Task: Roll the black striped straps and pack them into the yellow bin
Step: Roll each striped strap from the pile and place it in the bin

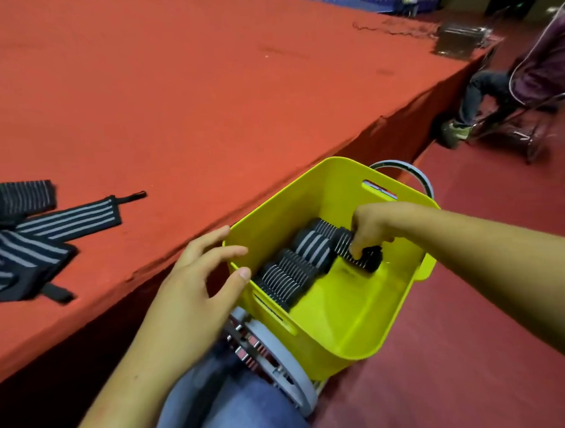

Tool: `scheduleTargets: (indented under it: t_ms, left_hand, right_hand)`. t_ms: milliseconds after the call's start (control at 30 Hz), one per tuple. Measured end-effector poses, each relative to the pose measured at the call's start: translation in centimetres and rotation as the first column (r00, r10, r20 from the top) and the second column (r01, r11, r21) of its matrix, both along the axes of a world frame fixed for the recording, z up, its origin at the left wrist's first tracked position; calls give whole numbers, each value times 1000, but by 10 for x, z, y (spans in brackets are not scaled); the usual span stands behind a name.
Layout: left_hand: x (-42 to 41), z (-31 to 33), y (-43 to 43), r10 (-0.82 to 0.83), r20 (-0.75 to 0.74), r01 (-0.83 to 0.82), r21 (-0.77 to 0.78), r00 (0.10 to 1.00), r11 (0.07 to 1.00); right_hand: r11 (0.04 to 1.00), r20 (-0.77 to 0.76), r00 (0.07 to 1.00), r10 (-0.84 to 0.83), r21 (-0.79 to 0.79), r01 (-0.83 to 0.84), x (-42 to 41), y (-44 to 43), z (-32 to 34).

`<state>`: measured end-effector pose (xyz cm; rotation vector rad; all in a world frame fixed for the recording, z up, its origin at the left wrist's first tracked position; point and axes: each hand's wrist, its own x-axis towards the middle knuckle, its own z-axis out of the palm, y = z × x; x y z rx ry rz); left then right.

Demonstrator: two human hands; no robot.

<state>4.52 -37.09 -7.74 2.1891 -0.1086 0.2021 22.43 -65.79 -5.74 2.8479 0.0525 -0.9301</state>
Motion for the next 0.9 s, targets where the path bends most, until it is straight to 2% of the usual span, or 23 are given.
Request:
scheduleTargets:
  t_ms: [233,367,467,733,867,900]
  left_hand:
    - [1,1,-1,-4,-8,4,-29,1000,1000]
    - [-1,2,-2,0,-23,-1,-58,1000,998]
    - [-1,1,-3,4,-19,-5,-52,1000,999]
    - [-2,0,-4,5,-35,-7,-52,999,999]
    - [-4,-1,-4,-4,-29,3,-49,1000,999]
    - [-5,-1,-4,-6,-28,5,-51,1000,999]
  right_hand:
    - [939,-264,961,-76,-344,-20,25,8,-38]
    - [937,-325,941,-90,-348,-31,35,5,-54]
    - [927,-329,937,-114,-375,-19,41,8,-68]
    - [909,-283,958,-43,-410,-80,40,21,-78]
    - [889,-180,978,108,-423,-176,30,27,-81]
    - [893,-187,977,100,-416,-171,30,26,-82]
